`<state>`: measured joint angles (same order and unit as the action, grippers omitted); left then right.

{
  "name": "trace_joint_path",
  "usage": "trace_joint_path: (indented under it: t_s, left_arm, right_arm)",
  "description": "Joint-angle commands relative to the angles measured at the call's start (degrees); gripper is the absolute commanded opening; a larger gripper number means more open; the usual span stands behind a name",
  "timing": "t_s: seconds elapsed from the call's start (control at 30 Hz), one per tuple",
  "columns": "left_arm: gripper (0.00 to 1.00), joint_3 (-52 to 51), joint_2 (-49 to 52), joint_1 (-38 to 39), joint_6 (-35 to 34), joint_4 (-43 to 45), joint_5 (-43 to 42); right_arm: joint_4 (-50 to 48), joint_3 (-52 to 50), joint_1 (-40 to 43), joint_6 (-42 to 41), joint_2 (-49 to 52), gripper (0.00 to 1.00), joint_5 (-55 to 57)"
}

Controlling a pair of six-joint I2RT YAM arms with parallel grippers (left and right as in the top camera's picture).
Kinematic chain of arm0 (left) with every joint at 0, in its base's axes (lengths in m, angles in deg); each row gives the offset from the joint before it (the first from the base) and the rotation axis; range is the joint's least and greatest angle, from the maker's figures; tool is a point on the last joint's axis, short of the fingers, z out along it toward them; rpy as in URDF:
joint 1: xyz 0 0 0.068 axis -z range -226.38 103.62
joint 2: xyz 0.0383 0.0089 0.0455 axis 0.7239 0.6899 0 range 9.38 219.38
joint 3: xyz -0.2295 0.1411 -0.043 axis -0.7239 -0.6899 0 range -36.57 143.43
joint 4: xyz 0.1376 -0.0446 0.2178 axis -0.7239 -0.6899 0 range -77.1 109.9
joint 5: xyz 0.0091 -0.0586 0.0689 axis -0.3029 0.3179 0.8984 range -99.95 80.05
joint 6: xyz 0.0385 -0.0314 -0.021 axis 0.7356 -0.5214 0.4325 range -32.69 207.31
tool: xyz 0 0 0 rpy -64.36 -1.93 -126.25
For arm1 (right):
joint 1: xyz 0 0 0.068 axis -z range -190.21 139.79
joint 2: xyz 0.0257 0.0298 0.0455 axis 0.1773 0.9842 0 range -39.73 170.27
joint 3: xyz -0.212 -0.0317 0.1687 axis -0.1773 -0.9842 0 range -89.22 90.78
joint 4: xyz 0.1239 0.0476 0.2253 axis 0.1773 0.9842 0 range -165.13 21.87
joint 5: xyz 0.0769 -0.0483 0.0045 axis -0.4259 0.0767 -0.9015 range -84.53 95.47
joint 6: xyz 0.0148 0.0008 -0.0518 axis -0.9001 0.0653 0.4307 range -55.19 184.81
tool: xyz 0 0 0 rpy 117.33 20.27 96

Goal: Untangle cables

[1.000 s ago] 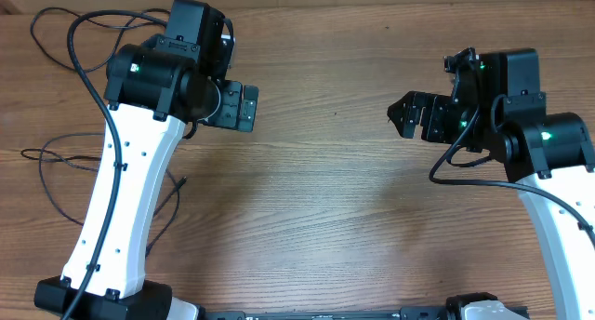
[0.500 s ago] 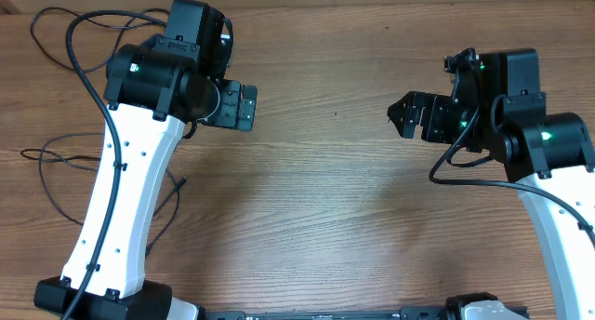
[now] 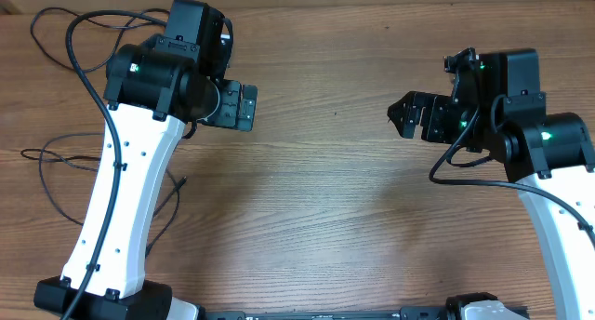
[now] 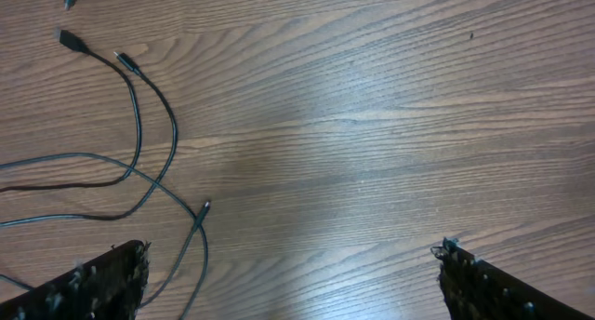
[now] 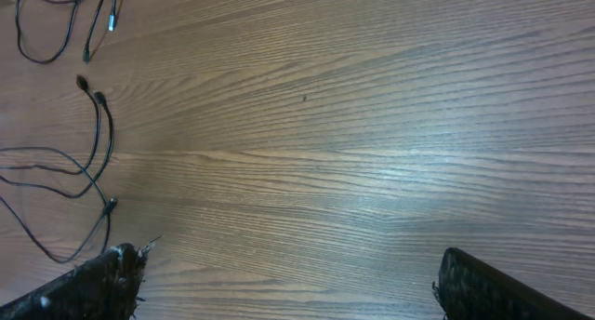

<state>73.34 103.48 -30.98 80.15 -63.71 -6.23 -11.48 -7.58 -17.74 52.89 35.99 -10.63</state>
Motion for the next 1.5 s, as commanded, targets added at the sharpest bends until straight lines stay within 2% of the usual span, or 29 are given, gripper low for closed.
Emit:
trace_joint_path:
  t_s: [0.0,0.37,0.67,0.97,1.4,1.47]
  left_arm:
    - [1.00,1.3,-1.6,0.2,-0.8,0.0,0.7]
    - [0.99,1.3,-2.3,0.0,-0.6,-0.5,1.3]
    - [1.00,-2.3,-10.9,0.0,-0.6,7.5,1.0]
    - [1.00,-22.0,-27.9,0.0,-0.5,21.2,0.8]
    - [1.00,-63.5,-56.1,0.0,-0.5,56.3,0.7]
    - [1.00,-70.4,-60.6,0.0,-0.5,66.2,0.7]
  right_arm:
    - [-0.1,0.9,0.2,-0.1,0.3,1.00,0.7]
    - [-0.1,0.9,0.2,-0.1,0.3,1.00,0.7]
    - [-0.1,0.9,0.2,-0.1,0.3,1.00,0.7]
    - [-0.1,0.9,0.2,-0.1,0.3,1.00,0.7]
    - [-0.1,0.9,0.2,-0.1,0.3,1.00,0.7]
    - [-0.1,0.9,0.2,-0.1,0.3,1.00,0.7]
